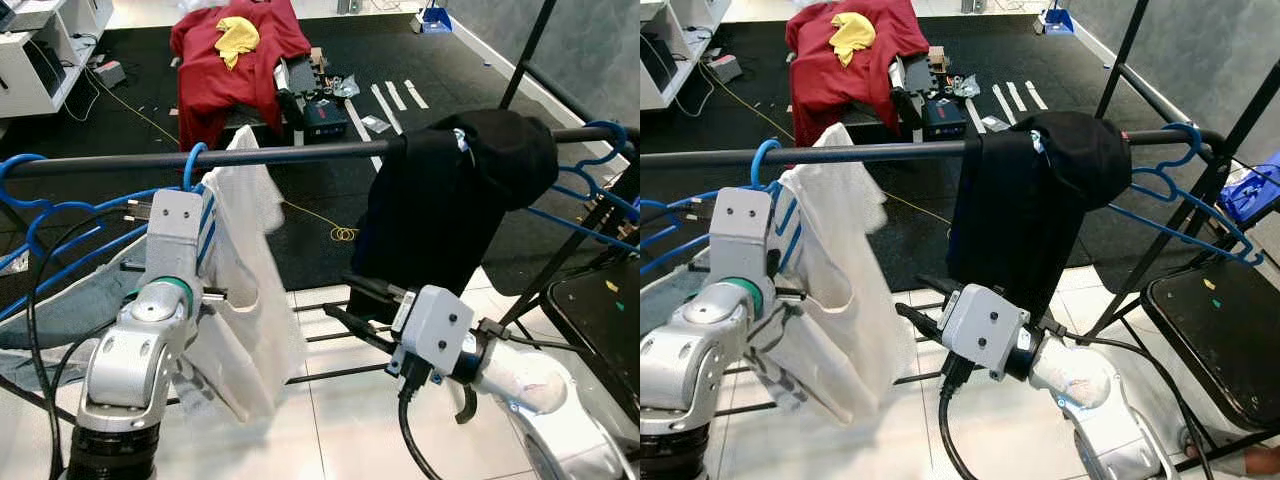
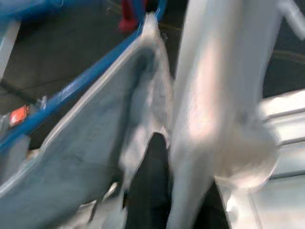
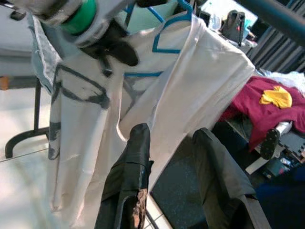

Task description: Hang hanger

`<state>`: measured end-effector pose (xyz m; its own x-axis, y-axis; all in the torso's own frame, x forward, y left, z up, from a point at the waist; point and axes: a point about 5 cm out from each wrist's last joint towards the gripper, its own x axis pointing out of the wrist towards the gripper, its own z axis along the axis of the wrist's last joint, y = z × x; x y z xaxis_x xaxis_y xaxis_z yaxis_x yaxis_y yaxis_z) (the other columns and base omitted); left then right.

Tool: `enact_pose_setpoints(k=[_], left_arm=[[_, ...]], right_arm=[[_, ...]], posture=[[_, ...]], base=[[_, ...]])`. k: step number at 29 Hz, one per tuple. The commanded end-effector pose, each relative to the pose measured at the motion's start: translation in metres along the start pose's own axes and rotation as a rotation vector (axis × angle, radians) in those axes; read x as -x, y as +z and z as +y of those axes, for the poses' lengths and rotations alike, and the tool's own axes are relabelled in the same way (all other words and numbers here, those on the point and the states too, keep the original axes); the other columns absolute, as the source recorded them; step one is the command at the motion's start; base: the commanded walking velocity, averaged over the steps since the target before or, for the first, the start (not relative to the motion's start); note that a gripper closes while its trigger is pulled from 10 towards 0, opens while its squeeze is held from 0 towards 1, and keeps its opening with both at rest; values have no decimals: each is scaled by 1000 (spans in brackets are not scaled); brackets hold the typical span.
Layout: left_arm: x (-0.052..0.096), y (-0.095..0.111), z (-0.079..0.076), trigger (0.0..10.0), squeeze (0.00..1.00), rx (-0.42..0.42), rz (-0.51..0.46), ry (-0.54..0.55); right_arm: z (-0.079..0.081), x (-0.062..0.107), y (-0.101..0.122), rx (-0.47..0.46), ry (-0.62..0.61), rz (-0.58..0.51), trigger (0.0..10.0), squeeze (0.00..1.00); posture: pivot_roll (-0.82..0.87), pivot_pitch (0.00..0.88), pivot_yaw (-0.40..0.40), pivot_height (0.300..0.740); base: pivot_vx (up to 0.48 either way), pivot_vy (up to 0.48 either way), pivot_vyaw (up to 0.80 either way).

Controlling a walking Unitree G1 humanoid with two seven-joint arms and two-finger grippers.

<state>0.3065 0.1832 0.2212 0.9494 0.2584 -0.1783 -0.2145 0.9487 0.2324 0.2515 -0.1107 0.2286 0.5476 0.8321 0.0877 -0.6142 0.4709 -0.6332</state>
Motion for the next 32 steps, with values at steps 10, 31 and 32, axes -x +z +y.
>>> enact_pose_setpoints(k=[10,31,32], left_arm=[[29,12,-2,10000,988,67,-277,-169],[78,-107,11,10000,0,-2,-33,-592],[69,-130,4,10000,0,-67,-4,-518]], right_arm=[[3,-2,-3,-30,-32,-3,10000,0],[29,11,-56,-247,-204,121,10000,0],[41,17,-75,-343,-310,172,10000,0]], posture=[[-123,180,84,740],[-114,175,58,740],[-122,169,54,740]], base=[[0,0,0],[0,0,0],[0,0,0]])
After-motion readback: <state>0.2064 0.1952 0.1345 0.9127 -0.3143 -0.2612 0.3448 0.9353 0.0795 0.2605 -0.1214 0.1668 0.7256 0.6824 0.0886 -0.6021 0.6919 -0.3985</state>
